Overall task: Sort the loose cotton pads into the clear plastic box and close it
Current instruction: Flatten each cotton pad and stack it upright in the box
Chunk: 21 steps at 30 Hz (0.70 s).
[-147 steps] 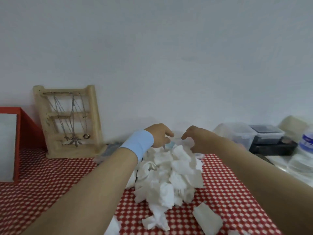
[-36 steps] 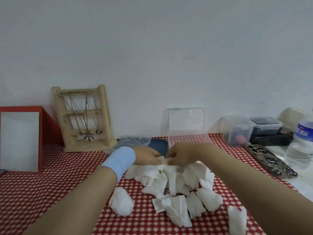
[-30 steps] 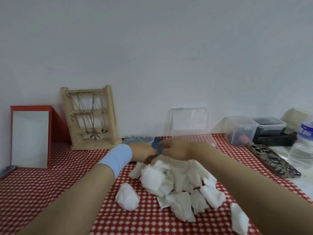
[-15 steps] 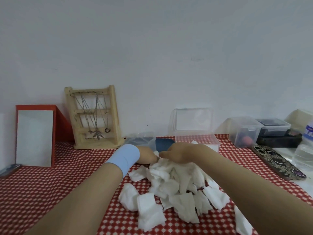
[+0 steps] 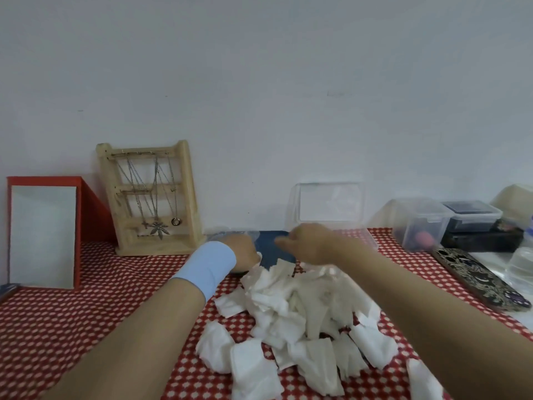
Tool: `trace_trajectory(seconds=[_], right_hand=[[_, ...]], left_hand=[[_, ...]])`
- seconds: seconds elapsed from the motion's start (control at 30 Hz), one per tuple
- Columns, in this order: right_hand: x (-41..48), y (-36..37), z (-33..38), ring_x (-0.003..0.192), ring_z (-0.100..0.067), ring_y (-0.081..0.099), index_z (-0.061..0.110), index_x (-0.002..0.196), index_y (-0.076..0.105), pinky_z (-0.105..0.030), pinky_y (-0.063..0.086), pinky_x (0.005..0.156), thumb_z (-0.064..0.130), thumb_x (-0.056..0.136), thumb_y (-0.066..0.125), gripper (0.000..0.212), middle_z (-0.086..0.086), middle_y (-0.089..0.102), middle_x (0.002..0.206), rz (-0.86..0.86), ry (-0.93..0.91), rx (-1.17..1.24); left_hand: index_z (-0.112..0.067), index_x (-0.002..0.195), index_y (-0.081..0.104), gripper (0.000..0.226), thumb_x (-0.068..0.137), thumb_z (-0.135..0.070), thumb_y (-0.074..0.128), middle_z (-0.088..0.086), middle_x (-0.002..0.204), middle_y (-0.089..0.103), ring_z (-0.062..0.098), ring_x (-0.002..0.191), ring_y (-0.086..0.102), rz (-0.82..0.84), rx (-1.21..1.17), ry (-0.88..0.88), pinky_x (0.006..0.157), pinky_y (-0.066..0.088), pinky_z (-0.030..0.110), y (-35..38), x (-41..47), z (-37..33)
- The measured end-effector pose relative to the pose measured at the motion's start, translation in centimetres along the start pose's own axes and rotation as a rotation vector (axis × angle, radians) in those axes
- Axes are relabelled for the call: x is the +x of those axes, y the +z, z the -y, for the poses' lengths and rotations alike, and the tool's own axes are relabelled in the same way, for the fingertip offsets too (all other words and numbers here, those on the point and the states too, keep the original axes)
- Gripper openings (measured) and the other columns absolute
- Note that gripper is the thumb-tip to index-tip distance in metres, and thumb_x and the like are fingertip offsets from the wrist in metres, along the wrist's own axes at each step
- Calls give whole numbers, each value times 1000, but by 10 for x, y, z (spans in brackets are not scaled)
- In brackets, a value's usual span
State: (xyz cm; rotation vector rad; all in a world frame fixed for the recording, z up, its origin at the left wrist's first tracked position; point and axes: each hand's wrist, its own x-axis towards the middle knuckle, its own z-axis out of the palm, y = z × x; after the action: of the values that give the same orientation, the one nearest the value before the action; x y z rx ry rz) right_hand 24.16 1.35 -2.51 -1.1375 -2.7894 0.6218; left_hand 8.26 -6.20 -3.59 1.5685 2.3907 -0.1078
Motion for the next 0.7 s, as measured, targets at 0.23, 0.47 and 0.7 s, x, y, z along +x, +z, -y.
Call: trace_trajectory(seconds=[0.23, 0.47, 0.7], right_hand=[[-4, -38, -95, 114, -38, 56, 9, 125, 56, -42, 43, 96, 50, 98, 21, 60, -19, 57, 130, -227, 429, -121], [12, -17, -121, 108, -34, 61, 1, 111, 64, -37, 47, 94, 46, 107, 36, 54, -18, 61, 118, -169, 404, 325], [-7, -21, -121, 141, -36, 38, 19, 150, 44, -47, 30, 117, 47, 105, 34, 54, -15, 39, 156, -298, 302, 96]], left_hand=[[-15, 93, 54, 23, 104, -27, 39, 5, 97, 53, 21, 84, 49, -94, -406, 159, 72, 36, 29, -8, 19, -64], [-13, 124, 61, 42, 103, -45, 43, 8, 123, 63, 23, 105, 57, -3, -566, 171, 72, 40, 24, 10, 38, -75], [-24, 147, 43, 54, 99, -47, 50, 3, 148, 46, 25, 127, 51, -121, -371, 150, 101, 43, 35, 11, 31, -61]])
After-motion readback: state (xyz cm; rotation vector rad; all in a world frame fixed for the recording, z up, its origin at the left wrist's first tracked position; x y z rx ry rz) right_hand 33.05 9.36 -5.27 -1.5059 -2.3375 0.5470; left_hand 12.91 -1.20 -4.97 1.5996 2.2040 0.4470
